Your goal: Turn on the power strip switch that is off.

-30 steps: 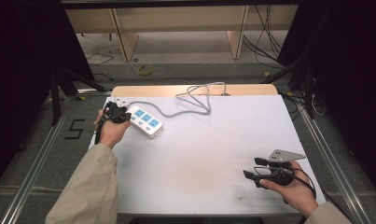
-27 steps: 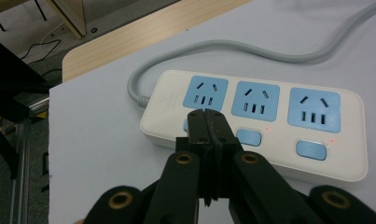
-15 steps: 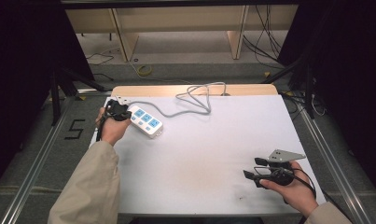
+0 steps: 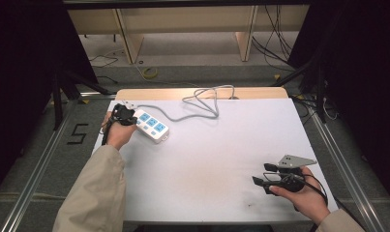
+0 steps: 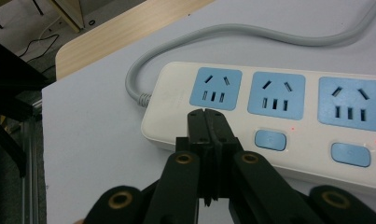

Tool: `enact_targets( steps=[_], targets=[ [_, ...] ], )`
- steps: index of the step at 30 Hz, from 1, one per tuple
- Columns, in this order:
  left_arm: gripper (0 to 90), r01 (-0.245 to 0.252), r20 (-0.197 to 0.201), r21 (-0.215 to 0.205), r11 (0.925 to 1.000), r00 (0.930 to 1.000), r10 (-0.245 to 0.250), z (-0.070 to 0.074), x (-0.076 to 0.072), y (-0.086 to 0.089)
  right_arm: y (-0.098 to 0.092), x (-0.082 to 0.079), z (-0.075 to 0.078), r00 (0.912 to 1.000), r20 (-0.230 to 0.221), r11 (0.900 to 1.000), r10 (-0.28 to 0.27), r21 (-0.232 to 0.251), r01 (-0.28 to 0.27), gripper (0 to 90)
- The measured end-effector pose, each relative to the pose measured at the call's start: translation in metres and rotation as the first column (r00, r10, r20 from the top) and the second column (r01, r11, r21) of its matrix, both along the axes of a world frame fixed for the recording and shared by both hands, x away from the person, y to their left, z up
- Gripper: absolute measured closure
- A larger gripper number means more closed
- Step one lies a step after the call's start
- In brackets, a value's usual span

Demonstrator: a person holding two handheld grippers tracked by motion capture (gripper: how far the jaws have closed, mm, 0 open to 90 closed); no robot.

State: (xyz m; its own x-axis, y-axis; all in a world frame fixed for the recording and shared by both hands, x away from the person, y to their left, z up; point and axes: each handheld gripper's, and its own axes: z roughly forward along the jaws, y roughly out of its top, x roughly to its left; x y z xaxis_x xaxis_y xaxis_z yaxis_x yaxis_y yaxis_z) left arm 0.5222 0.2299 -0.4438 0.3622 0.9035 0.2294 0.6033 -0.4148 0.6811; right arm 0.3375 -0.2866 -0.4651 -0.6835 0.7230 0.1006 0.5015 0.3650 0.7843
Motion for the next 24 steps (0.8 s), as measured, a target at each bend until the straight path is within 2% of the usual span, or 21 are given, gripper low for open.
enact_targets(
  steps=[10, 24],
  targets=[
    [89.9, 0.015, -0.009, -0.003, 0.9999, 0.9999, -0.015, -0.007, 0.008, -0.002, -0.001, 0.000, 0.000, 1.0000, 0.001, 1.000, 0.003, -0.004, -0.003, 29.3],
    [89.9, 0.003, -0.022, -0.019, 0.9998, 0.9998, -0.003, -0.015, 0.015, -0.003, -0.001, 0.001, 0.000, 1.0000, 0.000, 1.000, 0.003, -0.004, -0.003, 29.3]
  ],
)
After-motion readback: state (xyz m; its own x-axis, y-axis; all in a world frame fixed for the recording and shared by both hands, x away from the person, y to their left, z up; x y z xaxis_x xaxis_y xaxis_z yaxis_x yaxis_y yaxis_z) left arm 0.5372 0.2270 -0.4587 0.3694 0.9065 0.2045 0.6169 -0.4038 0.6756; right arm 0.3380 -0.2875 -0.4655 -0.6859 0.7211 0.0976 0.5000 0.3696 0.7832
